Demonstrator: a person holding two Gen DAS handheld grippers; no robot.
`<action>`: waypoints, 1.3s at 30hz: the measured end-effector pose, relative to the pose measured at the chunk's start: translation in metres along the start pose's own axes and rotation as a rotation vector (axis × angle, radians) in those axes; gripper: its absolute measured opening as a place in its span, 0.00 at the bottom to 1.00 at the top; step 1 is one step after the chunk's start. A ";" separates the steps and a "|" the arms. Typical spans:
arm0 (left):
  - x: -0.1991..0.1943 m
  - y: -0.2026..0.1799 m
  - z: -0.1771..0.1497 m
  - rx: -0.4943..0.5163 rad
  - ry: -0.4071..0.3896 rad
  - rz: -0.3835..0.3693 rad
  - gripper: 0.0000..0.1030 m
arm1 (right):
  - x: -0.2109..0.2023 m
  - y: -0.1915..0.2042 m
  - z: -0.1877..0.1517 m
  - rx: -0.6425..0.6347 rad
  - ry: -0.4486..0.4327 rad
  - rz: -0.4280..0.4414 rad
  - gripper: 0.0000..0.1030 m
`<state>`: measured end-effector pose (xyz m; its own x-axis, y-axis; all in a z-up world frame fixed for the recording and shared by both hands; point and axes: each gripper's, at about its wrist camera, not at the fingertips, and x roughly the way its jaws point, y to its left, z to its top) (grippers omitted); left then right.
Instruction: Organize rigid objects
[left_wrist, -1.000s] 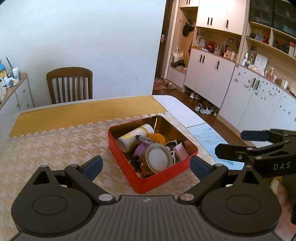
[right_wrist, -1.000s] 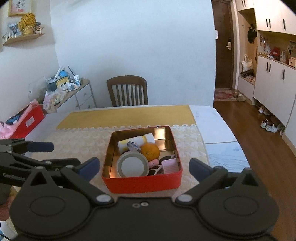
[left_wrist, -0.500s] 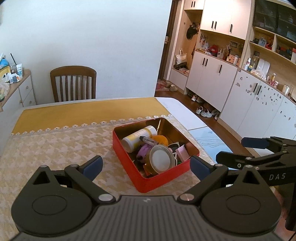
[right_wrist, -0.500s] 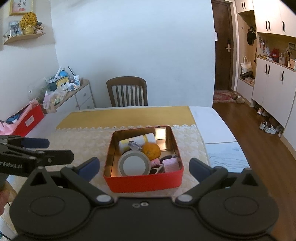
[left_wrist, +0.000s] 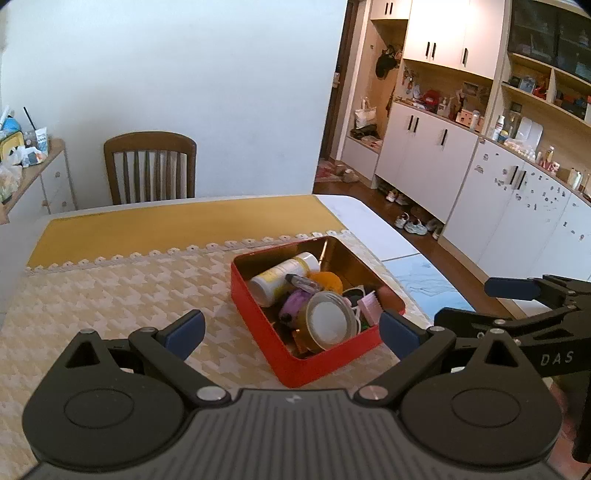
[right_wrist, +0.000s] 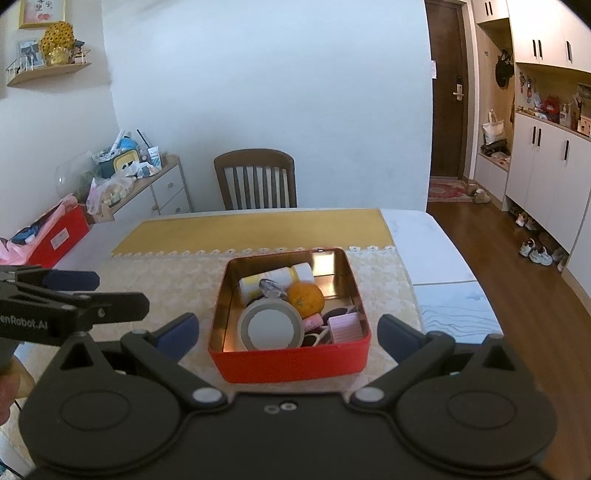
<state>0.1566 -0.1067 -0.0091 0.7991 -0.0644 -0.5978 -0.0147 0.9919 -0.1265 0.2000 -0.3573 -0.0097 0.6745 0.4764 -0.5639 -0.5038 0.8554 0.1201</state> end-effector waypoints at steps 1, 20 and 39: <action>0.000 0.000 0.000 0.001 -0.001 0.003 0.98 | 0.000 0.000 0.000 -0.002 0.000 0.000 1.00; 0.002 0.005 0.003 -0.003 0.001 0.012 0.98 | 0.001 0.002 0.000 -0.007 -0.002 -0.005 1.00; 0.003 0.004 0.001 0.015 0.000 0.001 0.98 | 0.003 0.003 0.001 0.009 0.005 -0.022 1.00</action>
<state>0.1594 -0.1030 -0.0104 0.7989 -0.0636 -0.5981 -0.0061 0.9935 -0.1138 0.2017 -0.3531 -0.0101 0.6827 0.4560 -0.5710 -0.4836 0.8677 0.1149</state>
